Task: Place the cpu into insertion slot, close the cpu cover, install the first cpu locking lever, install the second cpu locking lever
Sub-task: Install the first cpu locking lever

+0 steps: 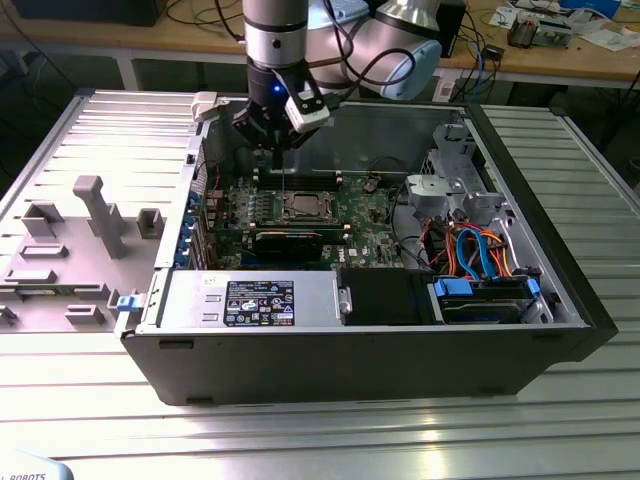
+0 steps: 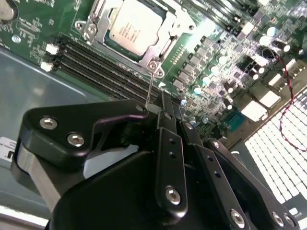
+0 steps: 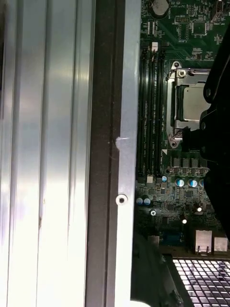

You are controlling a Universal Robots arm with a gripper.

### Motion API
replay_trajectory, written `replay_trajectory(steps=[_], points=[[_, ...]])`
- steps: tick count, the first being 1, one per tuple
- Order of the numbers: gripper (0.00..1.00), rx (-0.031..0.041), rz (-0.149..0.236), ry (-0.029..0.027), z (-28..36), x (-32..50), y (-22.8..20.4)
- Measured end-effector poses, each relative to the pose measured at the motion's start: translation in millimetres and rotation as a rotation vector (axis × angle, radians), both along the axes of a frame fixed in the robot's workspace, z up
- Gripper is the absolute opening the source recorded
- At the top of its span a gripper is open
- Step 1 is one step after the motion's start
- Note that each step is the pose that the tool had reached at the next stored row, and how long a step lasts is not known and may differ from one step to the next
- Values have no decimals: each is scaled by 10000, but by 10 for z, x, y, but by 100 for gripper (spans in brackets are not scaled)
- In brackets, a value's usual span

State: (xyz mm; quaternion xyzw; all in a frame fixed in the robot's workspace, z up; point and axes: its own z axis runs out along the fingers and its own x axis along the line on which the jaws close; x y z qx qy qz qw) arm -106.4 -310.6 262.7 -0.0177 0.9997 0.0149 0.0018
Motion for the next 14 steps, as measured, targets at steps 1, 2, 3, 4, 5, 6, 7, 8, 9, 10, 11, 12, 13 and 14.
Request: replay_trajectory(steps=[1,2,3,4,5,6,7,8,9,10,11,12,13,14], points=[[11,0,2,0,-1,11,0],[11,1,2,-1,-2,21,1],[11,0,2,0,-3,33,1],[11,0,2,-1,-4,43,1],[11,0,2,-1,-4,54,1],[11,-1,4,0,-5,63,1],[11,-1,5,0,-5,68,1],[11,-1,5,0,-5,69,1],[11,0,4,0,-5,69,1],[11,0,4,-1,-5,70,1],[11,-1,5,0,-5,73,1],[11,-1,5,0,-5,75,1],[11,-1,5,-1,-5,75,1],[11,0,5,0,-5,75,1]])
